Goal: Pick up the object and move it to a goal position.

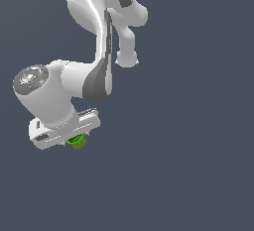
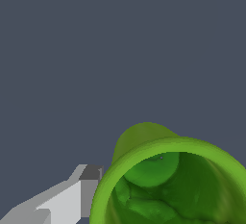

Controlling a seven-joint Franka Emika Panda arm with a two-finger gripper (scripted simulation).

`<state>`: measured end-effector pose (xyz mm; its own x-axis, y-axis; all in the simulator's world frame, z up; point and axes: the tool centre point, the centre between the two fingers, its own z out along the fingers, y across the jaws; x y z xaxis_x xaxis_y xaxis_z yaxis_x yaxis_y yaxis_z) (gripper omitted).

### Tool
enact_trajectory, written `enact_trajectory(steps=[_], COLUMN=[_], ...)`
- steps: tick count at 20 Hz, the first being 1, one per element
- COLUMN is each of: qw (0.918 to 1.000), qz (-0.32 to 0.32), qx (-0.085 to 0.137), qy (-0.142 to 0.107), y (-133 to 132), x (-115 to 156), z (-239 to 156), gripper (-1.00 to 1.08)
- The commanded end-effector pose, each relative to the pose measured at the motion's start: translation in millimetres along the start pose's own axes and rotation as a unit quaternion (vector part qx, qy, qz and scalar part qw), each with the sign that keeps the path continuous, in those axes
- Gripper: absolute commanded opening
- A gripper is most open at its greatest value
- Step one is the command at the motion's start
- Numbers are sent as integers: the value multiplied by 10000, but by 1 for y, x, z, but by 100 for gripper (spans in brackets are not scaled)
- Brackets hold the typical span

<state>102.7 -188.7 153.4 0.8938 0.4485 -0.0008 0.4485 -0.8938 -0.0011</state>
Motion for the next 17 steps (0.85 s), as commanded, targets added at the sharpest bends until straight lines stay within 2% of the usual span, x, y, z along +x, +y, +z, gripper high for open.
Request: enact_trajectory(steps=[1, 8, 17], qw=[10000, 10000, 10000], qz=[-9, -9, -7], qx=[-5, -5, -6], qy=[4, 4, 4], y=[15, 39, 48], x=[-2, -5, -5], z=[-7, -16, -19], gripper=[-100, -100, -100])
